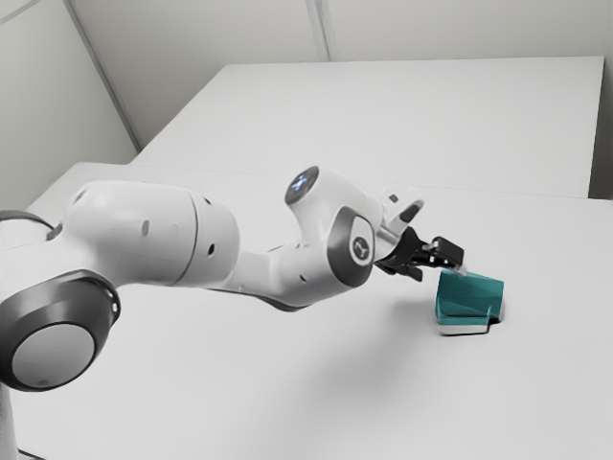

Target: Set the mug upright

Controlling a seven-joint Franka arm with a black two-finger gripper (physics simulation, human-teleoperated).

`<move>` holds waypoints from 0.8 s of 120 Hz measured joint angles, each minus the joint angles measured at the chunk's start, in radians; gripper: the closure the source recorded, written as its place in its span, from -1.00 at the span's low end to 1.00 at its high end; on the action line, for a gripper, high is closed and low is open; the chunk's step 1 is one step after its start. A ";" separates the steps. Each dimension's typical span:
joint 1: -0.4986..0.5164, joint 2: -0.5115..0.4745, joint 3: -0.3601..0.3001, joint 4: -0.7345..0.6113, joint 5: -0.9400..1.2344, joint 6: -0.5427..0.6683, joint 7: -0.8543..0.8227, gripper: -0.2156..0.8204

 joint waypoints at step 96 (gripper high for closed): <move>-0.017 0.057 -0.065 0.070 -0.056 0.088 0.027 0.30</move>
